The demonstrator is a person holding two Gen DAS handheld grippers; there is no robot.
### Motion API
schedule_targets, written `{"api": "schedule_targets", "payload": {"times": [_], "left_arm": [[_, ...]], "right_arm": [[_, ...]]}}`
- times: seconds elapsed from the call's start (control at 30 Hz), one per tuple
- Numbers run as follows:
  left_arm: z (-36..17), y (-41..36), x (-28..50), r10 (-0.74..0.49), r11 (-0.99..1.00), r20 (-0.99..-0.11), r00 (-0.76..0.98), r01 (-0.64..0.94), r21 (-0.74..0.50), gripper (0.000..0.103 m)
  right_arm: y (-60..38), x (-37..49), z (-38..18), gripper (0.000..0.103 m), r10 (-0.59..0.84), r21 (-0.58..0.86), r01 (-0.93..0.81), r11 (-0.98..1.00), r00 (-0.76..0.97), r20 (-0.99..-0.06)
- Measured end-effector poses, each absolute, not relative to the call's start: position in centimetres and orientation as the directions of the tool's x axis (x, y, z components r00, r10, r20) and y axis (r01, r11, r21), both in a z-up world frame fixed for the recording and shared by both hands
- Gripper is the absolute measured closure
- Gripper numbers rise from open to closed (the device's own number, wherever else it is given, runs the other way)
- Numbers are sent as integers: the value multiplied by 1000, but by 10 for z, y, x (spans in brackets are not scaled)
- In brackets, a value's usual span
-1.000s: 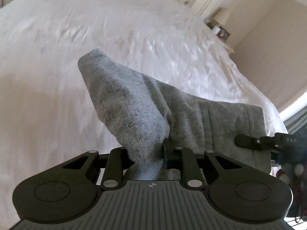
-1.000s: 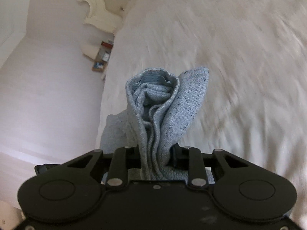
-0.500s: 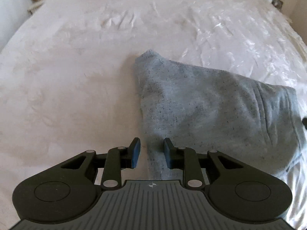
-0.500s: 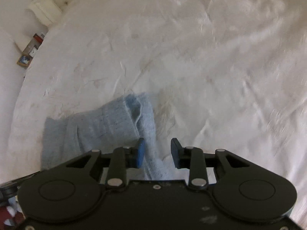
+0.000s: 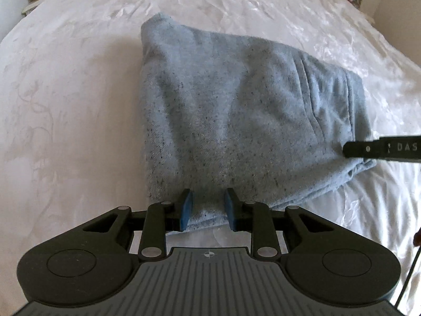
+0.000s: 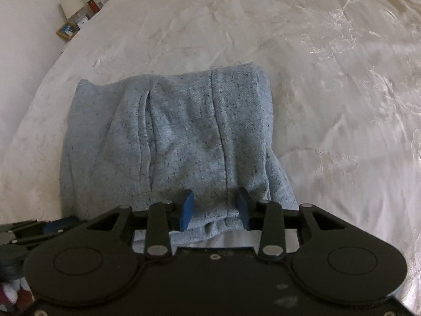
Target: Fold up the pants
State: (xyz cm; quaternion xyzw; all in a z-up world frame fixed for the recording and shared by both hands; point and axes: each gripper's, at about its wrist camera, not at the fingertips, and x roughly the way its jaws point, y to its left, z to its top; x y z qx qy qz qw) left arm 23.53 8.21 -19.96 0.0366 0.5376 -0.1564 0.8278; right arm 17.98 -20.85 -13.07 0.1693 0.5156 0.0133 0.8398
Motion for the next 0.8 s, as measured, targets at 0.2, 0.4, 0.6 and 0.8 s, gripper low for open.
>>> {"api": "schedule_targets", "payload": {"times": [0.2, 0.4, 0.6, 0.8], "left_arm": [[-188, 80, 235, -209, 947, -903, 375, 307, -92, 76], [-171, 87, 217, -183, 957, -891, 415, 281, -66, 77], [-124, 93, 188, -102, 976, -797, 596, 213, 35, 77], [-88, 82, 164, -37, 974, -746, 665, 190, 121, 76]], "right_arm": [[-203, 173, -126, 62, 191, 270, 129, 954, 431, -882], [-186, 148, -127, 60, 152, 226, 152, 962, 390, -908], [-177, 103, -73, 37, 93, 225, 172, 959, 559, -824], [-156, 73, -28, 14, 126, 252, 107, 962, 643, -755]]}}
